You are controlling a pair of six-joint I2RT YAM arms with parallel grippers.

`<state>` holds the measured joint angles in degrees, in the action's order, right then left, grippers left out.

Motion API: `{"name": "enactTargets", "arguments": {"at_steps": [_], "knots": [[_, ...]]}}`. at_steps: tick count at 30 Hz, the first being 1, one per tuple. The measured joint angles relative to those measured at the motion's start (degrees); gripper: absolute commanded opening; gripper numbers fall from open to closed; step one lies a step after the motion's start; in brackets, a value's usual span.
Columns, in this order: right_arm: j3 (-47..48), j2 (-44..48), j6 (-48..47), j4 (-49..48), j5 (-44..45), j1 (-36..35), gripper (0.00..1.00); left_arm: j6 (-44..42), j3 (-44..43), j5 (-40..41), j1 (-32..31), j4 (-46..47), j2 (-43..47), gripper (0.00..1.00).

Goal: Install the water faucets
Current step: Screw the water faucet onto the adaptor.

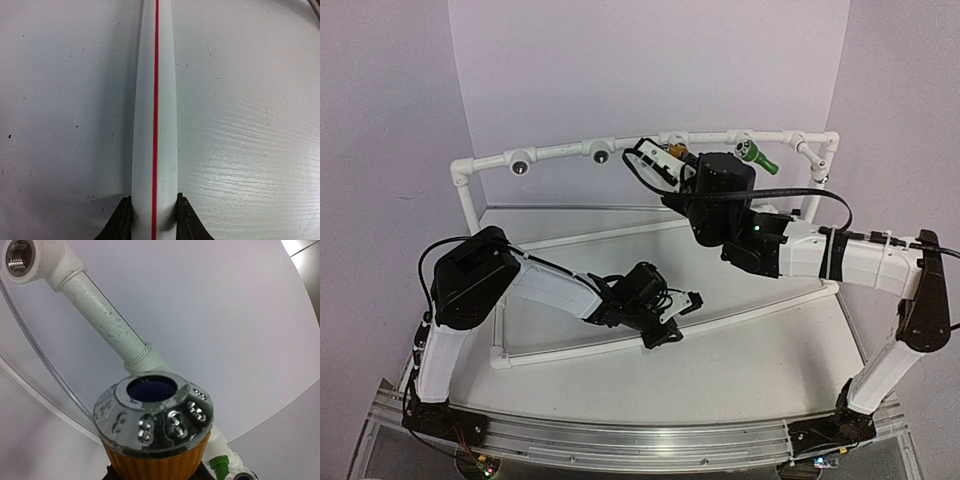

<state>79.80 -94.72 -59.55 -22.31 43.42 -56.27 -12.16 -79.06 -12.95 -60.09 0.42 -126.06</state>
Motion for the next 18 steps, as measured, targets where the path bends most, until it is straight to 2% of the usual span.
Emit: {"name": "enactTargets", "arguments": {"at_steps": [18], "knots": [[1.24,-0.04,8.82,2.08,0.10,0.00,0.00,0.04,-0.47,-0.47,0.10,-0.56,-0.22,0.00]]}}
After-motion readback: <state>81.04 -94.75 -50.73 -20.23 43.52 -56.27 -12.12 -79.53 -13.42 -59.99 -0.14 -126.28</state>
